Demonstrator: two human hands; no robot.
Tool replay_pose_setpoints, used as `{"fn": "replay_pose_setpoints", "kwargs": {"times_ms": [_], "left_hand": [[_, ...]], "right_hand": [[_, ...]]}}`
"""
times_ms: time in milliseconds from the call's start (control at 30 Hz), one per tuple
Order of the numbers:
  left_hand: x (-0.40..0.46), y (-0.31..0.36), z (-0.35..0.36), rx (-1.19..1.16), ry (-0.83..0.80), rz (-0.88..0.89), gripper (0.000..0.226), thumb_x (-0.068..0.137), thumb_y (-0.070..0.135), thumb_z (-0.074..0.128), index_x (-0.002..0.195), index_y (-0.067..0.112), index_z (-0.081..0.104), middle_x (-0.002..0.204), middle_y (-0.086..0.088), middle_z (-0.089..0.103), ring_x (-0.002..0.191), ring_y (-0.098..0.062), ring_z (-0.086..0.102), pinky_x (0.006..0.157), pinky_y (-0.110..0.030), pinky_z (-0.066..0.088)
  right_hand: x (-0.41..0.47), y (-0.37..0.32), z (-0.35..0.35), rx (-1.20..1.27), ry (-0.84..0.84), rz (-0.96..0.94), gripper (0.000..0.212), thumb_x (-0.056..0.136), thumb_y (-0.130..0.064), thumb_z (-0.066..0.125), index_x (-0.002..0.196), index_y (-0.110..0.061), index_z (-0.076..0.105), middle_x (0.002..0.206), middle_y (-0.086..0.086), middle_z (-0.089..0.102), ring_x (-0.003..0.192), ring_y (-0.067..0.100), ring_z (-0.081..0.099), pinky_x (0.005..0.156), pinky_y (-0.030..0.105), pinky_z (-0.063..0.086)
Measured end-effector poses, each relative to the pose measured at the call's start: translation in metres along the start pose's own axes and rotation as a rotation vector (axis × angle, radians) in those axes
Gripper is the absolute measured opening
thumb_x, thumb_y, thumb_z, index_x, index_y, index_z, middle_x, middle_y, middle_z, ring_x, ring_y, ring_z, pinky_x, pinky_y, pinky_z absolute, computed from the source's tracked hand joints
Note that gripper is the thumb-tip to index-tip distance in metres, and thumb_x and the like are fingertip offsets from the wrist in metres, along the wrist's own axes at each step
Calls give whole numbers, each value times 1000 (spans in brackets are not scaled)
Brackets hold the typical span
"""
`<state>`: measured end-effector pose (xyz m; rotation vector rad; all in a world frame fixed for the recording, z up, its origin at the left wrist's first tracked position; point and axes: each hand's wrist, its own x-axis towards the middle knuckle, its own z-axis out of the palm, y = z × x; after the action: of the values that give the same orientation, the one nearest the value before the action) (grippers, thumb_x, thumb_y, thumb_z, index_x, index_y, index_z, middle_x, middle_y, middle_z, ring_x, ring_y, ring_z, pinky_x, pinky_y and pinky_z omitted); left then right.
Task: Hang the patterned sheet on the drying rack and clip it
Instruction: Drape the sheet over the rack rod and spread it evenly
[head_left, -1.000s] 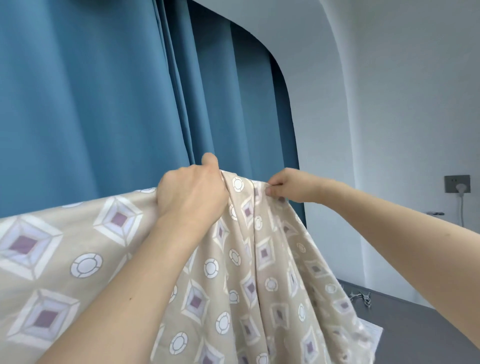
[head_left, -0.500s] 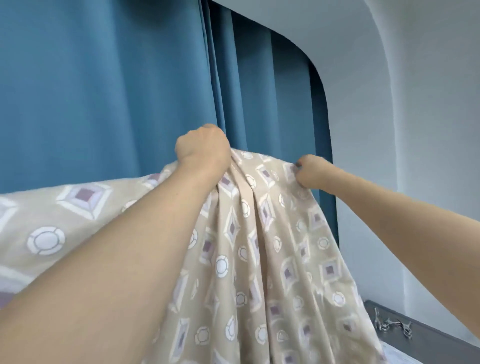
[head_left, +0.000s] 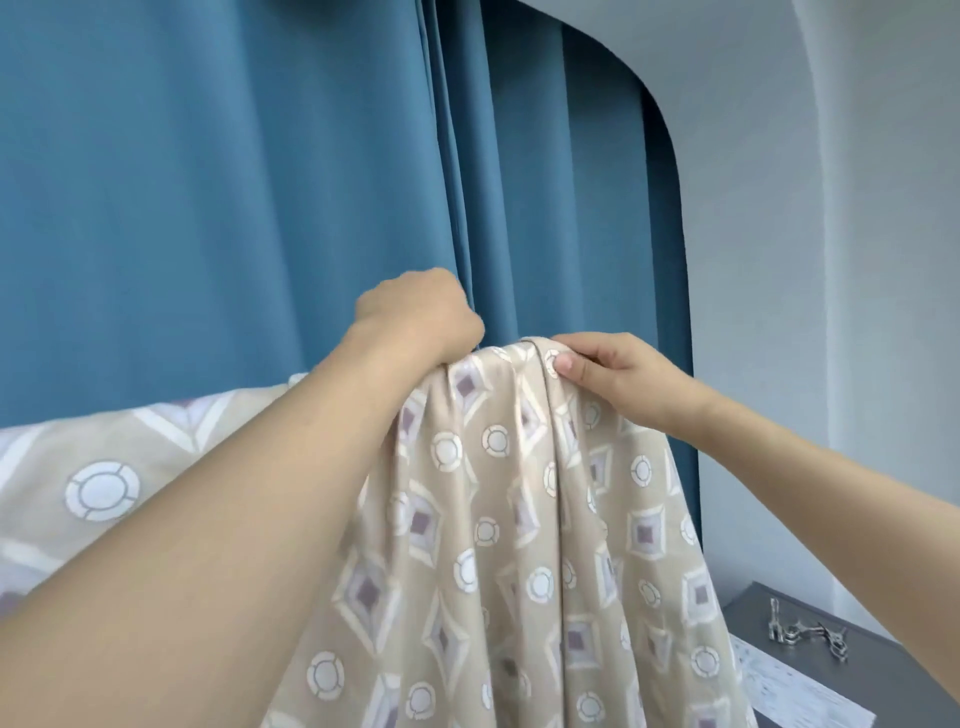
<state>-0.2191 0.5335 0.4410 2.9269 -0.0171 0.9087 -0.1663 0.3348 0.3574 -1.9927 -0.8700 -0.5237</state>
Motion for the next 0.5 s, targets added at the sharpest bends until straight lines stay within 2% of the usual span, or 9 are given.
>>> {"fn": "replay_pose_setpoints", "kwargs": {"times_ms": [33, 100, 133, 200, 267, 300, 367, 433, 500], "left_hand": [[-12, 2, -2, 32, 116, 69, 17, 88, 22, 44, 74, 14, 42, 73, -1, 47, 67, -25, 46, 56, -30, 28], [-41, 3, 0, 84, 284, 199, 22, 92, 34, 40, 84, 14, 42, 76, 0, 48, 73, -28, 48, 58, -33, 30], [-55, 3, 5, 117, 356, 258, 26, 92, 41, 41, 88, 15, 42, 81, 0, 50, 78, -28, 48, 61, -34, 33], [-80, -3, 22, 246, 494, 357, 36, 87, 53, 46, 90, 17, 45, 91, -3, 50, 86, -28, 46, 71, -39, 33], [-100, -5, 45, 349, 549, 383, 46, 81, 59, 52, 89, 14, 57, 95, -8, 50, 87, -28, 41, 76, -41, 30], [-107, -2, 53, 392, 501, 356, 52, 80, 62, 52, 90, 12, 62, 95, -9, 51, 89, -28, 41, 77, -42, 30], [-114, 8, 64, 374, 284, 243, 65, 83, 71, 44, 94, 11, 66, 94, -10, 59, 97, -29, 48, 79, -42, 33], [-109, 15, 73, 171, 48, 87, 69, 83, 78, 37, 95, 15, 65, 97, -7, 65, 101, -30, 57, 73, -37, 37], [-97, 14, 91, -133, -106, -7, 64, 82, 78, 40, 92, 18, 61, 98, -5, 65, 96, -30, 62, 70, -34, 41]], "right_hand": [[-1, 2, 1, 17, 47, -6, 26, 101, -30, 47, 113, -22, 70, 100, -5, 73, 86, 10, 67, 82, 21, 52], [-1, 8, -1, 26, 160, -6, 28, 102, -28, 46, 107, -15, 70, 80, -2, 64, 64, 7, 55, 61, 18, 47], [0, 11, -2, 10, 207, -7, 28, 102, -28, 45, 103, -12, 69, 73, -7, 60, 59, 5, 50, 56, 16, 44], [6, 11, -4, -40, 273, -22, 29, 103, -27, 44, 96, -11, 67, 69, -16, 57, 59, 0, 49, 59, 13, 41], [14, 8, -3, -75, 312, -47, 29, 103, -28, 43, 92, -16, 66, 77, -14, 62, 70, 0, 54, 67, 13, 42], [19, 4, -3, -78, 315, -58, 28, 103, -28, 43, 94, -18, 67, 82, -13, 64, 75, 0, 57, 70, 12, 43], [26, -2, 1, -74, 290, -71, 28, 104, -29, 42, 100, -19, 67, 91, -9, 68, 85, 2, 60, 76, 11, 45], [31, -5, 4, -71, 274, -79, 27, 104, -30, 41, 103, -20, 66, 97, -7, 68, 91, 4, 61, 81, 15, 46], [34, -5, 5, -68, 276, -79, 27, 103, -30, 41, 103, -22, 66, 99, -9, 68, 93, 4, 61, 84, 18, 46]]}}
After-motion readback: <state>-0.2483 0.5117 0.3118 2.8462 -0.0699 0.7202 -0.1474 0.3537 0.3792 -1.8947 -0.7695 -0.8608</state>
